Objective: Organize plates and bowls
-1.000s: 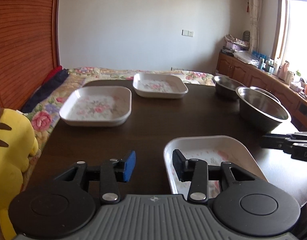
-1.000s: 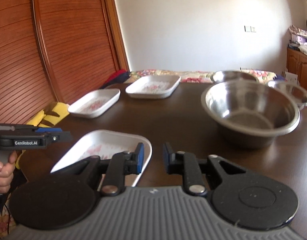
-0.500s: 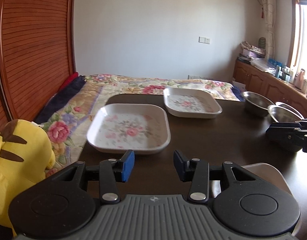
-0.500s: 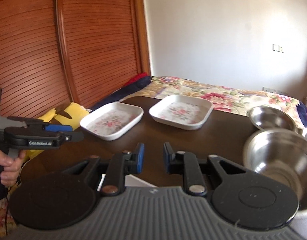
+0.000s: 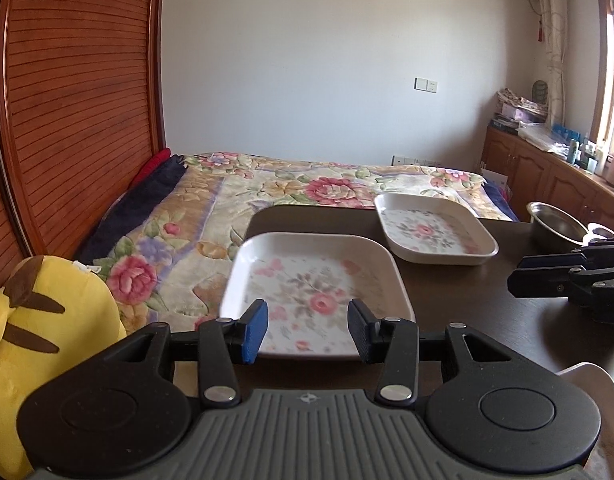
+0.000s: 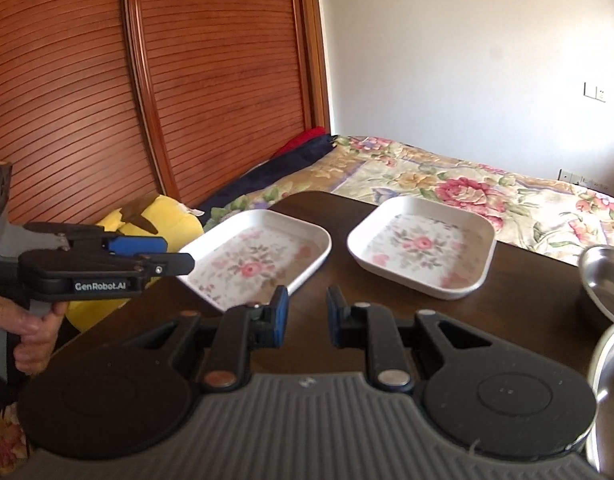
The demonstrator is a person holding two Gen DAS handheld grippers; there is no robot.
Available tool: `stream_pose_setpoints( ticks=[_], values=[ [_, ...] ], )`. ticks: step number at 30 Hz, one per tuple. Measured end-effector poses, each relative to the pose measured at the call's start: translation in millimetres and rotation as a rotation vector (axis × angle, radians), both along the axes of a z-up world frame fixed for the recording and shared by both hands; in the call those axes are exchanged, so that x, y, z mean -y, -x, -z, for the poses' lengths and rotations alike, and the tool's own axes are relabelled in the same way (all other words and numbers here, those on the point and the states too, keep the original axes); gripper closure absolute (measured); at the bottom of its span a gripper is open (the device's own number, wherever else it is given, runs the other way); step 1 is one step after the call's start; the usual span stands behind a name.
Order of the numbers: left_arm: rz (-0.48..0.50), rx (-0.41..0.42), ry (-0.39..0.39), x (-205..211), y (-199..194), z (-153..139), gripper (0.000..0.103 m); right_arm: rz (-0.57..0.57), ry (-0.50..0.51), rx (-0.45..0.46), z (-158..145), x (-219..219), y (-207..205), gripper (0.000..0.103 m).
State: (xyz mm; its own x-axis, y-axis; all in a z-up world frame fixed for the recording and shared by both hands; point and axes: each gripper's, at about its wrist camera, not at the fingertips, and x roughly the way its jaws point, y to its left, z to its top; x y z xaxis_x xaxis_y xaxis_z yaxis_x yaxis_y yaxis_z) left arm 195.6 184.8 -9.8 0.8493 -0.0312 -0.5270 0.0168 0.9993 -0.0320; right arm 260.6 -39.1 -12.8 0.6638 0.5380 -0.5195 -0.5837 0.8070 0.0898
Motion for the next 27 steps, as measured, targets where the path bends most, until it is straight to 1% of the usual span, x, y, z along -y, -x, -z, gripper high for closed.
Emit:
stream_pose_setpoints(
  ticks=[2,4,5,6,10,16,17,19,22,27],
  values=[
    [-0.006,0.000,0.001,-5.3,-4.8,-0.7,0.054,-0.007,0.000,-0.014,-0.2,-6.7,-6.1,0.080],
    [-0.012,0.000,0.005,-11.7,-11.1,-1.0,0.052,-0.013,0.005,-0.024,0.1,-13.0,-12.2,0.075],
    [-0.014,0.001,0.007,-14.4,-13.9,-1.1,0.051,-0.015,0.010,-0.026,0.4,-16.2,-14.8,0.065],
    [-0.018,0.002,0.008,-17.0,-16.6,-1.4,0.049,-0.017,0.013,-0.027,0.7,-18.6,-17.1,0.058],
    [-0.027,0.001,0.007,-26.0,-26.9,0.1,0.047,-0.023,0.034,-0.043,2.5,-31.3,-29.4,0.058],
    [-0.030,-0.010,0.011,-38.1,-43.0,6.1,0.047,-0.032,0.065,-0.072,11.7,-48.7,-46.4,0.058],
    [-0.036,-0.018,0.016,-40.7,-46.0,8.1,0.048,-0.033,0.071,-0.080,14.2,-51.4,-49.0,0.058],
    [-0.045,-0.032,0.027,-46.2,-50.9,11.9,0.056,-0.034,0.081,-0.100,19.8,-56.1,-54.6,0.058],
    [-0.042,-0.045,0.038,-51.8,-55.7,17.7,0.061,-0.033,0.090,-0.131,27.2,-60.6,-62.7,0.058],
    [-0.049,-0.063,0.045,-57.1,-59.4,25.0,0.065,-0.024,0.106,-0.157,33.2,-64.9,-70.6,0.062]
  ],
)
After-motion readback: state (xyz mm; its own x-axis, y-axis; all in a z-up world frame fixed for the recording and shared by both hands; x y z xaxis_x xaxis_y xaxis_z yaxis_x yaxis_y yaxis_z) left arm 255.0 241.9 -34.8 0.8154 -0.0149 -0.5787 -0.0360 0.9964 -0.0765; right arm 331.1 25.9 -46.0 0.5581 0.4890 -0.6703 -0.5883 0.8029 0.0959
